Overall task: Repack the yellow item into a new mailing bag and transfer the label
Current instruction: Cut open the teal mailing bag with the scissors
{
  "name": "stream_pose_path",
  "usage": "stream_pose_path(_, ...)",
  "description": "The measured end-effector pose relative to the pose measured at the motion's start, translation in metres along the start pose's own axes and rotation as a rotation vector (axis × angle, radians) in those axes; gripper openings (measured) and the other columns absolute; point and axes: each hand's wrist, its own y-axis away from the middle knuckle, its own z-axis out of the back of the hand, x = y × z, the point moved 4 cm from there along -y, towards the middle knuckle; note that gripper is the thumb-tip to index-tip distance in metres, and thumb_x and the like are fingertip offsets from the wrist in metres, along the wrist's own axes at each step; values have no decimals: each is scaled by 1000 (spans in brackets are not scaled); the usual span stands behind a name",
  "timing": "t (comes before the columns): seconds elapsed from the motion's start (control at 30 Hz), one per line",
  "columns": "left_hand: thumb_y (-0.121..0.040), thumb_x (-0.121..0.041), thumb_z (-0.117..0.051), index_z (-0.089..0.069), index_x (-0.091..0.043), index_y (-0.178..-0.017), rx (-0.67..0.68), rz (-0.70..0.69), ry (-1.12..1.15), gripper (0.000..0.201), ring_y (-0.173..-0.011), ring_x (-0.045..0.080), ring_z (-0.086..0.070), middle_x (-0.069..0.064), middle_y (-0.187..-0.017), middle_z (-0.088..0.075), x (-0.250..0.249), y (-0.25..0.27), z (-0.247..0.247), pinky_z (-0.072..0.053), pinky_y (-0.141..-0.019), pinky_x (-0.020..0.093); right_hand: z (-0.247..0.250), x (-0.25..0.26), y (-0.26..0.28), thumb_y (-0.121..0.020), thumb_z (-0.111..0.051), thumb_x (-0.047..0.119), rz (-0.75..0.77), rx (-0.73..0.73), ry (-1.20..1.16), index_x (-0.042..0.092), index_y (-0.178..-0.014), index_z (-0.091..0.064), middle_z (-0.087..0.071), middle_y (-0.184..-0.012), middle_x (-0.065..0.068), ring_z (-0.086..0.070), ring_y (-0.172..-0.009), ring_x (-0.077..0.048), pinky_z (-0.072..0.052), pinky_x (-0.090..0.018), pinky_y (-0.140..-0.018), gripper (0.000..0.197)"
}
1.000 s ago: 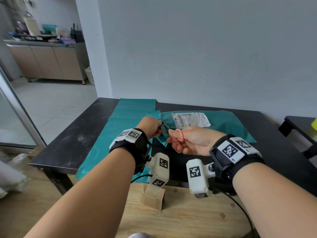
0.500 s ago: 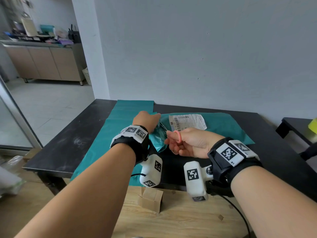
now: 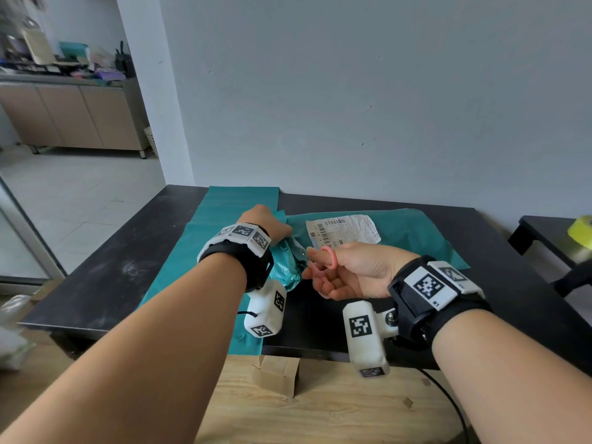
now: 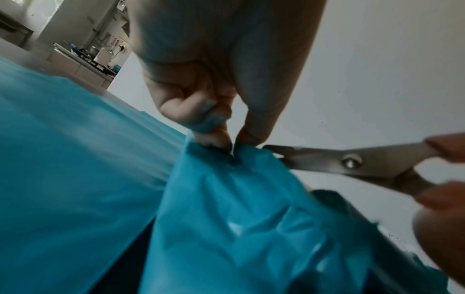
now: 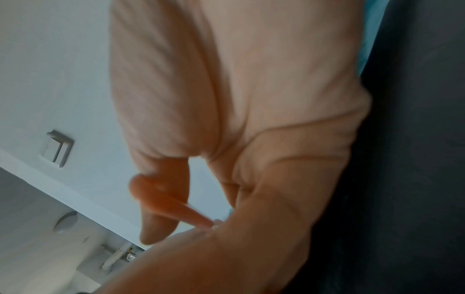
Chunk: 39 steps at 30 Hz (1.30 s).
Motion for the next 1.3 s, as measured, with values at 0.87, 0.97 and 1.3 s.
stream_pose_path(0.87,-96,-6,-54,-55,-4,-78,286,161,789,18,-58,12,-55,6,-70,-56,16,26,0,-53,-49,17,-10,6,-15,-91,-60,33,126,-178,2,4,-94,-61,-56,-54,3,-50,-46,-3,-45,-12,-38,29)
stream_pose_path(0.97,-96,-2,-49,-54,-5,-78,316,152,827,19,-62,13,-54,6,-72,-56,15,28,0,-52,-50,18,-13,9,-15,-90,-59,38,112,-125,-61,6,-91,-60,-57,-60,0,-53,-50,-6,-49,-15,-42,32)
stream_pose_path(1.3,-94,0,-46,-54,-4,-75,309,141,823,21,-60,16,-51,7,-70,-54,20,30,5,-47,-62,24,-17,15,-19,-93,-57,34,126,-157,-46,6,-95,-59,-53,-57,2,-49,-45,-3,-44,-12,-36,28)
